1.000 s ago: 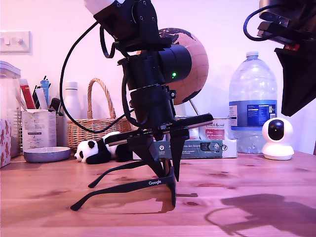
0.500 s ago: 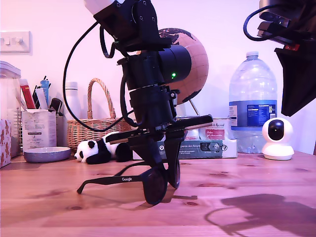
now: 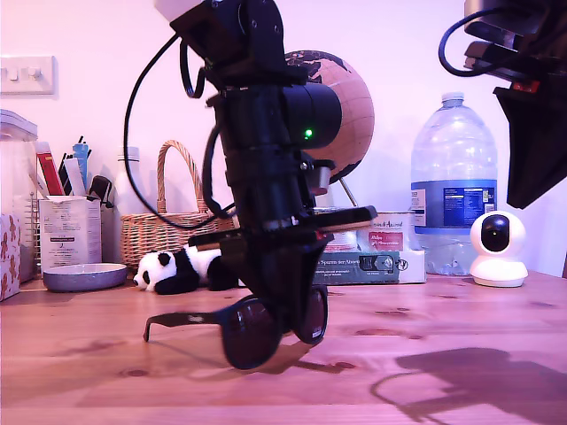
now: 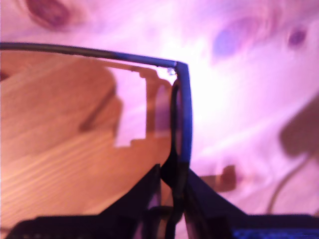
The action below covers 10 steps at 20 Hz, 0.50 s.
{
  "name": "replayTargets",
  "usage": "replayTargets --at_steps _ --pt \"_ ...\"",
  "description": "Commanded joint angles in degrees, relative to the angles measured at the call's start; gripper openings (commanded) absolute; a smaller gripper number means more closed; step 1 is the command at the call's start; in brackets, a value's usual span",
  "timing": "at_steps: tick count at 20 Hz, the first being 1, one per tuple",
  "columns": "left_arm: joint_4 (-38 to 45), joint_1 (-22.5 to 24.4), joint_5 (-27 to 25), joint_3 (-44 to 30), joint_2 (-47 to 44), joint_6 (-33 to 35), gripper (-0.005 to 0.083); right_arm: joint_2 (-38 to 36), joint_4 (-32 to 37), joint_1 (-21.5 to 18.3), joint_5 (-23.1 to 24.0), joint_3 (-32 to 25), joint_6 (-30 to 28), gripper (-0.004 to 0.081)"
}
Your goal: Pick up the sunglasses and close them, then place them back on the table
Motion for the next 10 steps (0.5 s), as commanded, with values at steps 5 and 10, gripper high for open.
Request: replayTargets --at_steps 5,10 --pt "-4.24 -1.66 0.42 0.68 -2.05 13.16 0.0019 -0.20 0.46 0.11 0.07 0.50 -2.56 0.0000" --pt "-9.09 -2.71 0.37 0.68 -5.49 22.67 0.0019 -0.20 0.74 0.11 0.09 0.50 -4.68 0.0000"
